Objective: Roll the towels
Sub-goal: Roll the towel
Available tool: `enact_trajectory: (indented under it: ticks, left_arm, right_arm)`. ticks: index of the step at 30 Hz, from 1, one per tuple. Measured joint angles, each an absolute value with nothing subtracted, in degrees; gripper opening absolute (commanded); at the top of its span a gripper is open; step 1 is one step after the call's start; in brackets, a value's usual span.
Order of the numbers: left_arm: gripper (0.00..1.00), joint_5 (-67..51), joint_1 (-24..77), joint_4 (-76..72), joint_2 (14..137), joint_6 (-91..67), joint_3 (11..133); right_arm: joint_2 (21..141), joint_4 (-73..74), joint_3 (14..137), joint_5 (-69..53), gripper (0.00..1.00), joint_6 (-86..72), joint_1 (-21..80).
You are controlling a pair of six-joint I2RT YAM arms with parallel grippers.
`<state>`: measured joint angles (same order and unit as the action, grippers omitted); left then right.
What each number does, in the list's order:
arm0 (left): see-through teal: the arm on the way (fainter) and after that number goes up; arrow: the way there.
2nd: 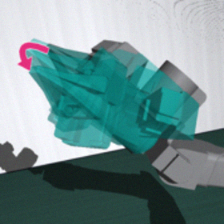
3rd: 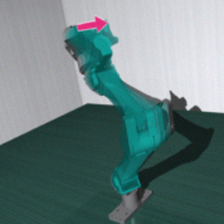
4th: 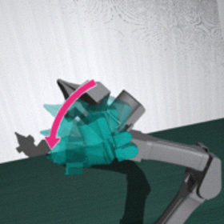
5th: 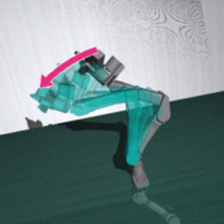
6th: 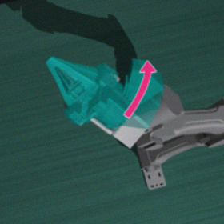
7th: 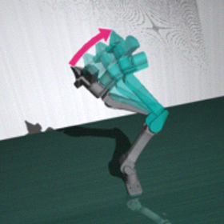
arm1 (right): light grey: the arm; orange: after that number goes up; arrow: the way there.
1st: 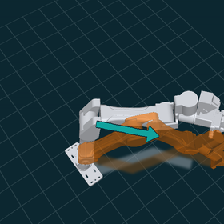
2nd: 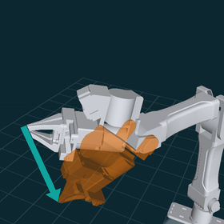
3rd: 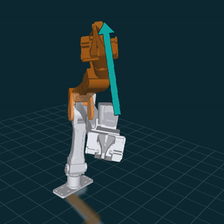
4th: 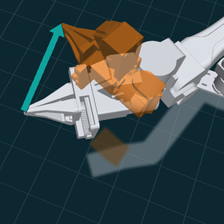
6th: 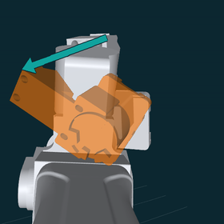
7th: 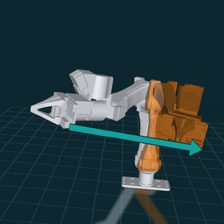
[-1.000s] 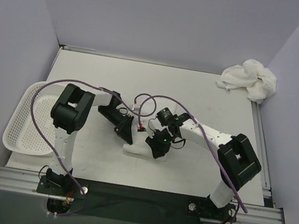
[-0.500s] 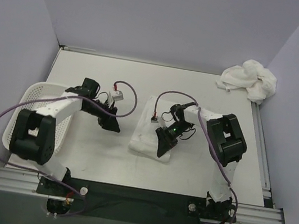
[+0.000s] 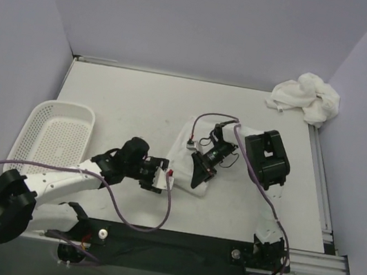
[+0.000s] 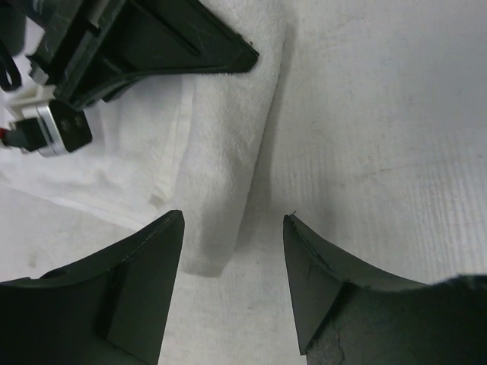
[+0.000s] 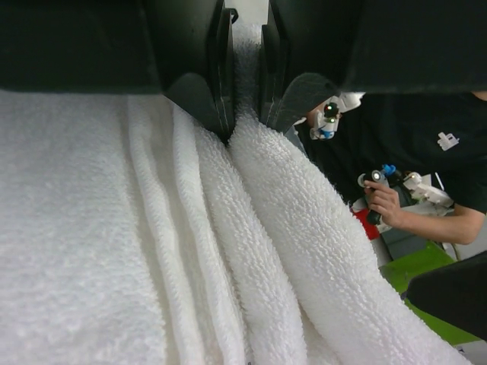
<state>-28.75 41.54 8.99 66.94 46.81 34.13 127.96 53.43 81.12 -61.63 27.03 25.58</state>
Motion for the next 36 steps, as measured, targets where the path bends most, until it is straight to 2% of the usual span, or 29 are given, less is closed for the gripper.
enact_trajectory:
  ticks: [7,13,14,15,18,22,28,30,34,36]
  left_arm:
    - [0.65,-25.85,45.74,-3.16,72.84,58.17,32.86]
    - [0.59,-25.39,45.98,-7.81,82.41,65.98,31.42]
    - [0.56,-25.28,46.0,-8.27,83.4,66.98,31.38]
    - [0.47,-25.19,45.98,-8.6,84.03,68.1,31.38]
    - [0.33,-24.69,46.0,-8.32,84.33,70.28,32.12]
    - [0.22,-23.94,46.06,-0.12,84.33,70.11,36.67]
    - [0.13,-22.96,46.09,12.67,82.0,64.66,41.8]
    - [0.11,-22.35,46.09,15.38,80.77,62.46,41.89]
    - [0.1,-21.28,46.02,19.7,78.59,57.63,41.19]
    - [0.09,-21.34,45.87,21.3,77.8,55.7,40.69]
  right_arm:
    - [129.75,55.59,82.67,-62.48,0.0,27.0,24.86]
    - [131.48,57.41,83.72,-63.81,0.0,26.74,23.94]
    - [131.61,57.52,83.88,-63.83,0.0,26.59,23.92]
    - [131.85,57.76,84.14,-63.81,0.0,26.33,23.92]
    - [132.33,58.37,85.01,-63.29,0.0,25.41,23.97]
    - [133.82,59.92,87.9,-61.95,0.0,23.77,24.03]
    - [134.91,60.86,93.62,-59.07,0.01,22.28,25.91]
    - [134.91,60.62,95.81,-57.71,0.03,22.31,27.68]
    - [134.91,60.05,98.65,-55.33,0.21,22.5,31.7]
    - [134.85,59.48,98.56,-55.27,0.24,22.5,32.82]
